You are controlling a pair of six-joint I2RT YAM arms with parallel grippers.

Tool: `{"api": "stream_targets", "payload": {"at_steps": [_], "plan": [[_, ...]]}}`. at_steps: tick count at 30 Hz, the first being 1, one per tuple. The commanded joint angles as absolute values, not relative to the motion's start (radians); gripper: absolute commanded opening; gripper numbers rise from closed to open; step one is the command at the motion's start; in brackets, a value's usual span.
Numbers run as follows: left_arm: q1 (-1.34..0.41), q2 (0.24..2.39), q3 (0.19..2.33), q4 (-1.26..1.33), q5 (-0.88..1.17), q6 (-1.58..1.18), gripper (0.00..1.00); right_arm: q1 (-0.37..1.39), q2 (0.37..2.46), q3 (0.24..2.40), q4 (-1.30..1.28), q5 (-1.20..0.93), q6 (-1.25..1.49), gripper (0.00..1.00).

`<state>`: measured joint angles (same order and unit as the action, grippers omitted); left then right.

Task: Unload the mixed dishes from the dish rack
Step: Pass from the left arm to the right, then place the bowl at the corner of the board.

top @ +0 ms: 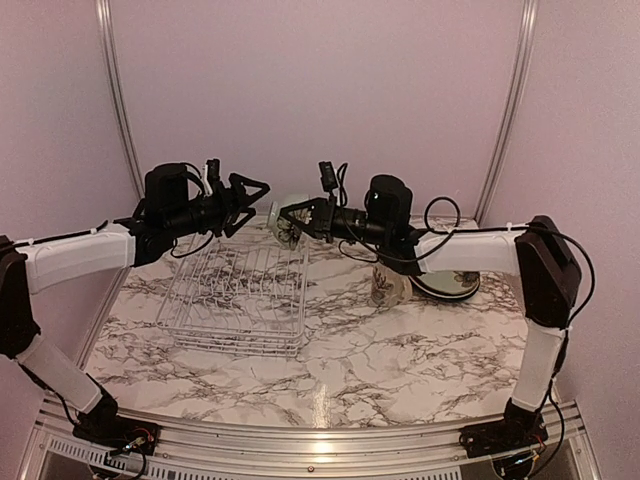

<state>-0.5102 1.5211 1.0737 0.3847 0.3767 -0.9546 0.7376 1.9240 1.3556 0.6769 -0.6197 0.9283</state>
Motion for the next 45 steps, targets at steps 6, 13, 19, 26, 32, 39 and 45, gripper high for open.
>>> {"api": "stream_targets", "payload": {"at_steps": [6, 13, 19, 26, 32, 39, 45], "plan": [[-0.496, 1.376, 1.103, 0.144, 0.123, -0.671, 0.99, 0.738, 1.519, 1.179, 0.120, -0.450, 0.375, 0.00], [-0.494, 1.369, 1.093, 0.135, 0.068, -0.606, 0.99, 0.760, 1.277, 1.041, -0.430, -0.300, 0.198, 0.00], [-0.487, 1.416, 1.086, 0.169, 0.098, -0.607, 0.99, 0.865, 1.195, 1.014, -0.776, -0.001, 0.288, 0.00], [-0.485, 1.426, 1.072, 0.190, 0.133, -0.610, 0.99, 0.858, 1.193, 0.932, -0.916, 0.260, 0.498, 0.00], [-0.476, 1.400, 1.045, 0.186, 0.118, -0.611, 0.99, 0.698, 1.201, 0.873, -0.748, 0.228, 0.508, 0.00], [-0.476, 1.381, 1.009, 0.197, 0.137, -0.626, 0.99, 0.468, 1.308, 0.833, -0.543, 0.108, 0.391, 0.00], [-0.476, 1.360, 0.986, 0.199, 0.130, -0.626, 0.99, 0.456, 1.437, 0.873, -0.572, 0.144, 0.340, 0.00]]}}
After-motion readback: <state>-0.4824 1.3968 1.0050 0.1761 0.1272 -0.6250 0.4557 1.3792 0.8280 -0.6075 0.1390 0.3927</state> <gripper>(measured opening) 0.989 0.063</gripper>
